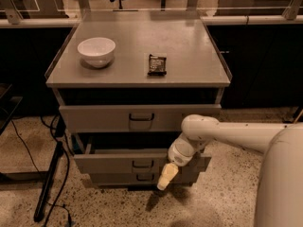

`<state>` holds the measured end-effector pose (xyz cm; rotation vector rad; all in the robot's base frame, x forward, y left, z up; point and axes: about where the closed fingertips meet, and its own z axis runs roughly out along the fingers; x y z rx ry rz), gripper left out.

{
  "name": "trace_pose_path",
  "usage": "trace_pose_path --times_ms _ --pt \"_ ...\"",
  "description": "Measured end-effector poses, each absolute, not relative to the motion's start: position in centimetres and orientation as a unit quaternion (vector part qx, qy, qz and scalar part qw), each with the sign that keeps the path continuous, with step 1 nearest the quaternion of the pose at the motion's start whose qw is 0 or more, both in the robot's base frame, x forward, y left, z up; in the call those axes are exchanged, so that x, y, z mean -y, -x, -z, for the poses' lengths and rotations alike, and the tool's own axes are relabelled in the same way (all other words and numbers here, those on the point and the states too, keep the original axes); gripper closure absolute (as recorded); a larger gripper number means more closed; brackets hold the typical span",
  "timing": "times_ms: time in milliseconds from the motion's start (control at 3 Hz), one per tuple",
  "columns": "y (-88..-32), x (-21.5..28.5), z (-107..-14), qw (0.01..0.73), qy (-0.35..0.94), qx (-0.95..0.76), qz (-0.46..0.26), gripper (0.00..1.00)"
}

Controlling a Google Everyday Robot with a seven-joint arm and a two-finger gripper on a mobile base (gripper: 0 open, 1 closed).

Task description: Open middle drawer

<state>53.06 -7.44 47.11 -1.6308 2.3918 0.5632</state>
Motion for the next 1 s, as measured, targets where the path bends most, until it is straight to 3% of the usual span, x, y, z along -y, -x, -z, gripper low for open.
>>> trace_pose_path --times_ms 667,1000 --pt "-56.0 6.7 -44.7 0.097 0.552 -0.809 -0.180 0.00" --pt "-54.1 7.0 -42.4 0.069 0.544 -0.813 -0.195 0.00"
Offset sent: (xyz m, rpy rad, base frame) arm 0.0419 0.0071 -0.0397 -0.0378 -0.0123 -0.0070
